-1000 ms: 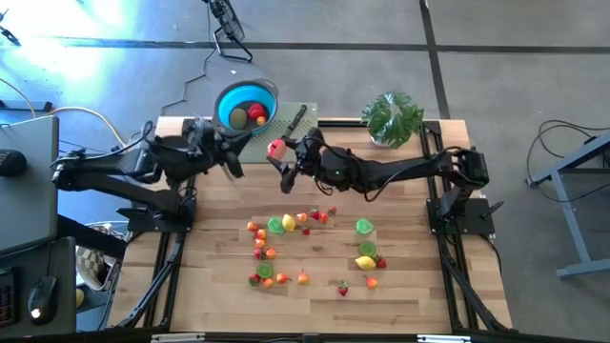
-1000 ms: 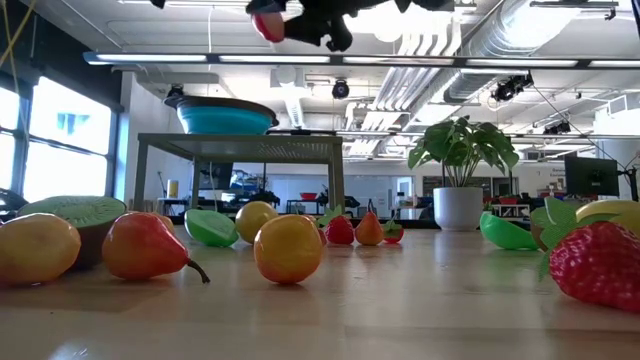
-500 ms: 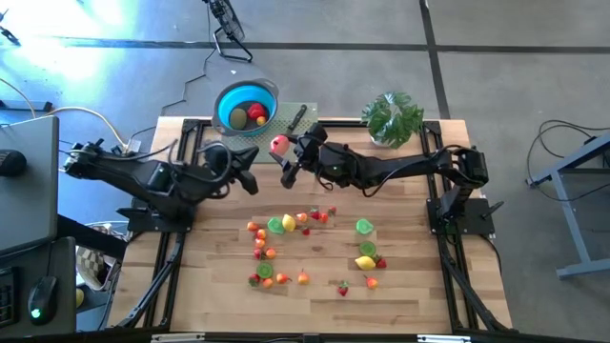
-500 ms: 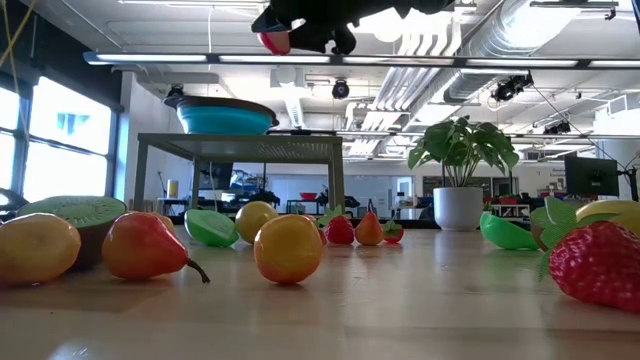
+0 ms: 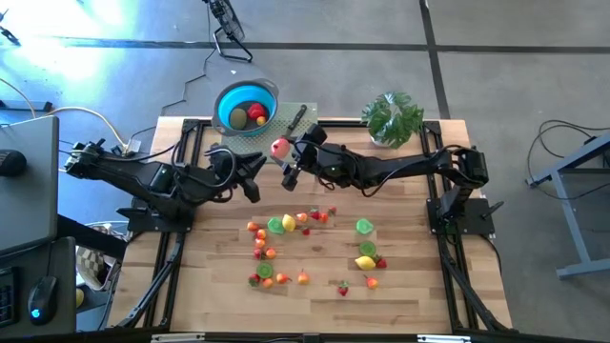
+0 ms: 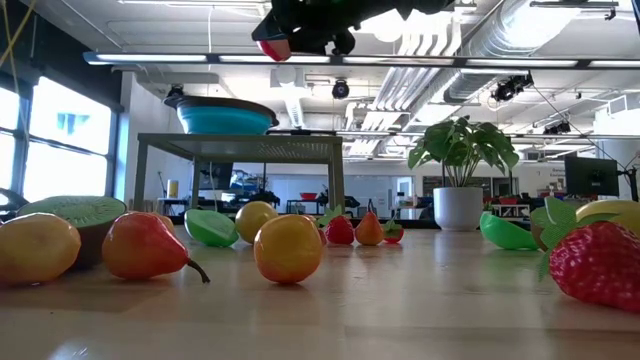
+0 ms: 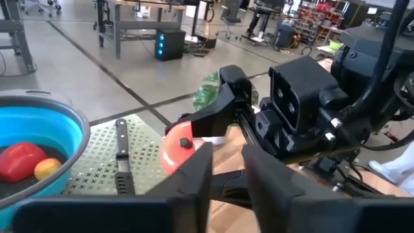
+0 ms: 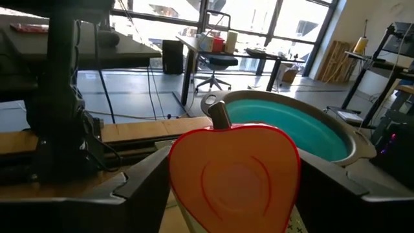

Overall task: Pick & Place Fruit
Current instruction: Put the half apple into the strainer bowl on the shelf

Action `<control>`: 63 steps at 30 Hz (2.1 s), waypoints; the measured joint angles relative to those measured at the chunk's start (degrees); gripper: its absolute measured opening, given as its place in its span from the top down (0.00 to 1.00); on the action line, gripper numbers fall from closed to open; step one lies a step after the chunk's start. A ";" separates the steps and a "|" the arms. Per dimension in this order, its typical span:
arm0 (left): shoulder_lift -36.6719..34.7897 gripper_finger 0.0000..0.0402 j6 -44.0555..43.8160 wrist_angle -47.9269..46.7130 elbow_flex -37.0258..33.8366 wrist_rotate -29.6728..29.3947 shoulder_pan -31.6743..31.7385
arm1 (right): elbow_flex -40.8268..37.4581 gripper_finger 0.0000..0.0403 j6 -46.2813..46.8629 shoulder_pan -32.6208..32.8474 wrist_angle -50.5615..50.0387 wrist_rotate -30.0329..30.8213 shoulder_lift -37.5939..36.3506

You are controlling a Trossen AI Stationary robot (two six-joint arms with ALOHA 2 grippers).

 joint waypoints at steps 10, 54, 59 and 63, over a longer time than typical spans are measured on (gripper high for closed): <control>0.75 0.40 -0.75 -0.49 -0.02 2.89 0.02 | 0.00 0.34 -1.99 0.00 -0.01 -0.27 0.00; 6.91 0.49 -11.10 -3.55 -0.15 29.33 21.14 | -0.02 0.33 -12.16 -0.32 -0.21 -5.84 0.02; 6.86 0.65 -11.15 -3.77 -0.15 31.04 21.18 | -0.07 0.35 -12.14 -0.35 -0.43 -5.88 0.02; 6.82 0.68 -11.03 -3.93 -0.15 31.09 21.05 | -0.09 0.33 -12.10 -0.35 -0.45 -5.86 0.02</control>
